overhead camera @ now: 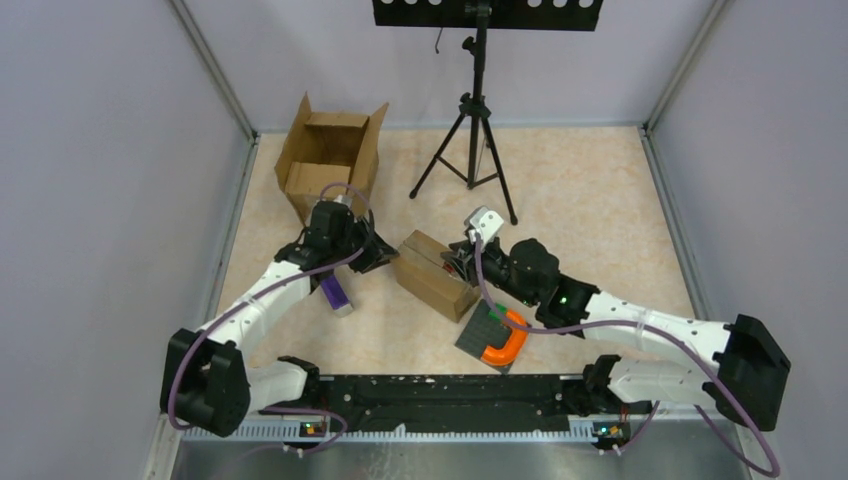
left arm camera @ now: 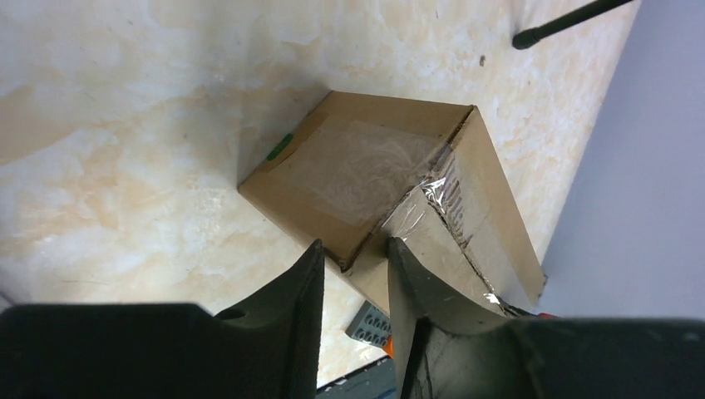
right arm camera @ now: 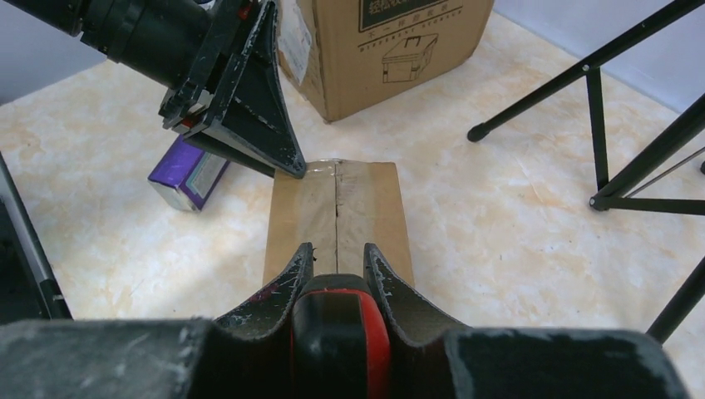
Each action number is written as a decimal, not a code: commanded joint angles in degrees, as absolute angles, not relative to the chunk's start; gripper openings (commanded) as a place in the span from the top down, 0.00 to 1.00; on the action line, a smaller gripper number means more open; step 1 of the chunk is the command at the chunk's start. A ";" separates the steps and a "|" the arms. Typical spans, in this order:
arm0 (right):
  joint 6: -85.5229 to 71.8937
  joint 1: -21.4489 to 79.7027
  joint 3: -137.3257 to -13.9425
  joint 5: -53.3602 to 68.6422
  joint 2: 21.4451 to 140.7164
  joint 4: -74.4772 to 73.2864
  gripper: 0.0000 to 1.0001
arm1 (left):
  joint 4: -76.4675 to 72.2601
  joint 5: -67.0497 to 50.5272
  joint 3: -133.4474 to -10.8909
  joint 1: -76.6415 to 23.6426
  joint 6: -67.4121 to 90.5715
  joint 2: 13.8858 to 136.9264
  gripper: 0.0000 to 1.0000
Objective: Unpack the express box
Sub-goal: Cut the express box at the center of the board.
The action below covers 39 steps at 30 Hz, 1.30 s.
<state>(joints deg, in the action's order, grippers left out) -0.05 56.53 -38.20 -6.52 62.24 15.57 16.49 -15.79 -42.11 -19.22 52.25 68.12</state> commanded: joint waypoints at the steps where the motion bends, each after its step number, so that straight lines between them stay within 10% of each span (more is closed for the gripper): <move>1: -1.82 57.29 -36.94 -8.82 63.86 24.20 1.00 | 23.35 -7.83 -47.25 -18.62 46.59 70.09 0.64; 20: -2.71 57.23 -39.55 -7.77 69.32 29.11 1.00 | 3.83 -26.15 -56.24 -23.62 55.38 76.27 0.50; 39: -5.37 57.83 -39.47 -9.53 62.13 18.34 1.00 | -5.62 -15.58 -41.49 -24.78 56.94 77.81 0.50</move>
<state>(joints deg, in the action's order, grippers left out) -3.66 56.62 -37.58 -8.49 66.02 21.08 -6.76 -20.29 -43.83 -24.99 59.59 78.19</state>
